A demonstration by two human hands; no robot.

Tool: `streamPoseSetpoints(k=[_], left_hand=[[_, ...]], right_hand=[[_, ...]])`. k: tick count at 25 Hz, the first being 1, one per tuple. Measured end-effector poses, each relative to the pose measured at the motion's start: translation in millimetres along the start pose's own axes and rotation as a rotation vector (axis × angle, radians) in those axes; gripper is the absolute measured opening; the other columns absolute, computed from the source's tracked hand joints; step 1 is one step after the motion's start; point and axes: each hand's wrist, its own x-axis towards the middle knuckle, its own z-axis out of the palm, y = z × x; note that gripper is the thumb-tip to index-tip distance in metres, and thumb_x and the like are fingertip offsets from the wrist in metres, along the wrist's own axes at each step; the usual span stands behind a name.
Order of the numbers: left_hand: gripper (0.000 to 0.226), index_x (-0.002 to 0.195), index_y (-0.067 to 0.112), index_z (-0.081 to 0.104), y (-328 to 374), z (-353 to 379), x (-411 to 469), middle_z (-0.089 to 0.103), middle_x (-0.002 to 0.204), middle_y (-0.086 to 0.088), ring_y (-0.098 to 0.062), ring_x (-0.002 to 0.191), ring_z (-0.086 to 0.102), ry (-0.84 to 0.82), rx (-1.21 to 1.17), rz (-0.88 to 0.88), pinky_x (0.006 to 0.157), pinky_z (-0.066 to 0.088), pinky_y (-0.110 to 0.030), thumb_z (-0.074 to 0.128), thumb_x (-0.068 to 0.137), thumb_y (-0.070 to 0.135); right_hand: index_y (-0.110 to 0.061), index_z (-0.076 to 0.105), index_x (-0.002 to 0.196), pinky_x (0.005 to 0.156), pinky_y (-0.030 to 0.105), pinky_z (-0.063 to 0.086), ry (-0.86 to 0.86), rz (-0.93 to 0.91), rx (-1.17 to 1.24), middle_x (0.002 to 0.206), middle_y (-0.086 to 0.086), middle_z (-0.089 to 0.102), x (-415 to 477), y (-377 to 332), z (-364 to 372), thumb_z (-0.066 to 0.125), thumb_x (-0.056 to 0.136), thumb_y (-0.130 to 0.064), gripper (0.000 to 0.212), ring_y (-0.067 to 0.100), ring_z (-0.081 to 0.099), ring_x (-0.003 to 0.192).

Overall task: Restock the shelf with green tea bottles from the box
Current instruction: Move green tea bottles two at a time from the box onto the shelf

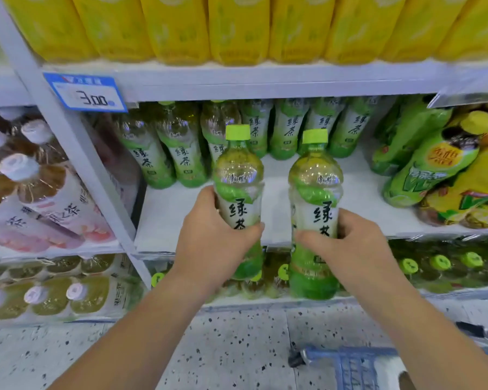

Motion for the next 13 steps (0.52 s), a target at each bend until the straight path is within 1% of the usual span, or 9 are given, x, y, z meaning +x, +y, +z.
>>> streamPoseSetpoints(k=[2,4,6,7,9,11,13], left_hand=[[0.054,0.099,0.043,0.050,-3.5,9.2,15.6,0.061,0.095,0.039,0.018,0.080,0.060,0.018,0.006,0.044,0.051,0.046,-0.008,0.088,0.060,0.045],[0.054,0.097,0.043,0.048,-4.7,17.7,29.5,0.058,0.096,0.044,0.022,0.083,0.057,0.031,-0.005,0.103,0.055,0.043,-0.002,0.089,0.062,0.039],[0.058,0.104,0.043,0.047,-6.0,26.0,39.9,0.064,0.090,0.031,0.022,0.084,0.057,0.044,-0.014,0.151,0.059,0.041,0.002,0.090,0.065,0.033],[0.061,0.109,0.038,0.048,-7.1,29.9,43.8,0.063,0.088,0.027,0.023,0.085,0.056,0.048,-0.020,0.168,0.061,0.040,0.002,0.090,0.066,0.030],[0.066,0.115,0.032,0.047,-10.6,38.1,49.9,0.058,0.092,0.028,0.027,0.086,0.053,0.054,-0.036,0.208,0.064,0.038,0.004,0.091,0.067,0.027],[0.069,0.118,0.031,0.045,-16.1,45.1,51.6,0.056,0.096,0.031,0.030,0.089,0.051,0.066,-0.059,0.233,0.069,0.037,0.005,0.092,0.067,0.026],[0.071,0.120,0.031,0.045,-22.2,51.7,53.3,0.057,0.097,0.036,0.029,0.093,0.052,0.094,-0.108,0.266,0.073,0.038,0.005,0.092,0.068,0.024]], right_hand=[[-0.045,0.072,0.088,0.064,0.037,0.063,0.033,-0.025,-0.010,0.076,-0.014,0.075,17.1,2.4,1.0,0.081,0.064,-0.045,0.026,0.009,0.072,0.068],[-0.045,0.073,0.089,0.064,0.033,0.060,0.050,-0.060,-0.016,0.078,-0.018,0.075,33.6,3.6,1.9,0.082,0.063,-0.045,0.028,0.003,0.071,0.068],[-0.036,0.075,0.089,0.066,0.031,0.059,0.079,-0.086,-0.009,0.080,-0.019,0.076,48.2,7.7,3.6,0.085,0.065,-0.040,0.026,0.000,0.071,0.070],[-0.032,0.074,0.088,0.067,0.030,0.059,0.095,-0.093,0.000,0.081,-0.019,0.076,54.6,10.2,4.5,0.086,0.066,-0.036,0.025,0.000,0.072,0.071],[-0.029,0.072,0.089,0.066,0.026,0.058,0.119,-0.113,0.007,0.082,-0.019,0.076,66.0,17.0,6.3,0.089,0.068,-0.031,0.027,0.000,0.072,0.072],[-0.028,0.071,0.093,0.064,0.021,0.059,0.144,-0.146,0.018,0.084,-0.019,0.076,74.5,24.4,9.3,0.089,0.068,-0.028,0.031,0.000,0.072,0.074],[-0.028,0.070,0.096,0.067,0.022,0.061,0.172,-0.182,0.048,0.087,-0.017,0.076,80.6,30.4,10.0,0.088,0.068,-0.024,0.034,0.002,0.073,0.077]])
